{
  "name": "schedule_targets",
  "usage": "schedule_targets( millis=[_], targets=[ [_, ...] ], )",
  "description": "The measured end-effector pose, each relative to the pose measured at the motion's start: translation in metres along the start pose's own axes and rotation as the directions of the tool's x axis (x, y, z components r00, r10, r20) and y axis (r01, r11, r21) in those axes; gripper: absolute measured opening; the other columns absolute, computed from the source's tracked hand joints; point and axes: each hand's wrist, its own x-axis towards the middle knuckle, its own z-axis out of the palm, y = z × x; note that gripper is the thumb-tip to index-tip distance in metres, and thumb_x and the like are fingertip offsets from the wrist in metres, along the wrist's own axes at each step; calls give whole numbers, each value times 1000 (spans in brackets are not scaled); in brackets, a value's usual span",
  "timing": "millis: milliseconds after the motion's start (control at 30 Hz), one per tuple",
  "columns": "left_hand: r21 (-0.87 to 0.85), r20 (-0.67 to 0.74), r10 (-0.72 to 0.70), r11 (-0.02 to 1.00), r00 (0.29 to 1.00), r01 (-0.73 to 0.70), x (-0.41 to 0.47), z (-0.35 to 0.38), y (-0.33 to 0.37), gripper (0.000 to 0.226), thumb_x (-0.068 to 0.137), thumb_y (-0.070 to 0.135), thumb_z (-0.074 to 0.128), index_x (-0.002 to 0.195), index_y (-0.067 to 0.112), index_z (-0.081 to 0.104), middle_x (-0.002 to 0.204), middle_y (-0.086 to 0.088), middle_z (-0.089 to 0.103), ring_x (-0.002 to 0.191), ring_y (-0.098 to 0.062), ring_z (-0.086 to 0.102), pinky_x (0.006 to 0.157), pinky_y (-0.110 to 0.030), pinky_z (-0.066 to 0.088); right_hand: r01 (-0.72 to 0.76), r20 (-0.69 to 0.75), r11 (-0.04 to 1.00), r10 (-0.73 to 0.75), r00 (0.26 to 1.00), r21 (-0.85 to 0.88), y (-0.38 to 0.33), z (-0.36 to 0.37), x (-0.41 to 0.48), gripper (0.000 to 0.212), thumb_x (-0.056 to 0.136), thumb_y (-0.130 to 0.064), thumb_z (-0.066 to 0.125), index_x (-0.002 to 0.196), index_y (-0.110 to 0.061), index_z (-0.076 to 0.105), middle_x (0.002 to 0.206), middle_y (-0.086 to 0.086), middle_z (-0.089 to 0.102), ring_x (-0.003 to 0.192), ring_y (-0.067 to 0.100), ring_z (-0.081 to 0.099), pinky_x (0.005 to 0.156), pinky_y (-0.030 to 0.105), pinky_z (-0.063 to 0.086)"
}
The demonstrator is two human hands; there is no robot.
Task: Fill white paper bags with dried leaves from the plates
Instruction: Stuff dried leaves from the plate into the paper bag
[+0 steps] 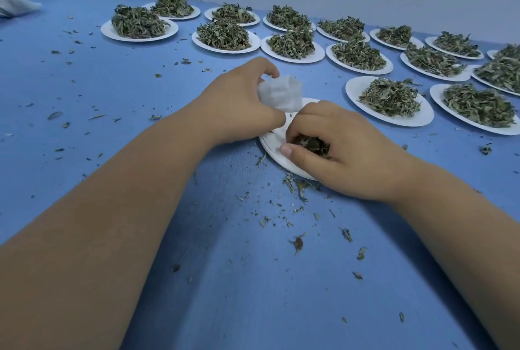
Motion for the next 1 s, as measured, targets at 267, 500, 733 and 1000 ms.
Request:
schedule_targets(
  millis=[267,500,733,1000],
  targets=[
    [152,-115,-3,988,993,20,4,-3,-13,58,67,81,68,73,26,50,69,9,49,61,-8,46,54,-31,29,-64,95,996,70,993,-59,2,-2,-6,38,100,-58,41,116,-32,63,117,-11,55,107,14,47,96,40,42],
    [160,-197,19,987,980,13,4,1,-12,60,67,81,67,82,24,58,79,7,59,73,-6,53,56,-31,37,-68,3,994,68,998,90,2,5,-3,30,102,-40,56,80,-20,60,74,-6,52,72,15,52,66,37,43],
    [192,-231,109,979,967,-65,2,-9,-9,49,66,44,85,97,29,50,87,10,56,83,-21,55,62,-31,40,-207,-111,937,246,963,283,4,-3,-2,36,99,-39,64,68,-18,63,54,-11,52,51,8,44,51,16,31],
    [386,-157,227,910,961,-152,-4,-2,5,29,75,21,67,99,26,53,89,1,60,87,-31,56,72,-40,51,-369,-213,721,577,788,586,9,-17,19,15,96,-41,61,84,-32,59,64,-11,62,59,13,56,50,29,42]
  ],
)
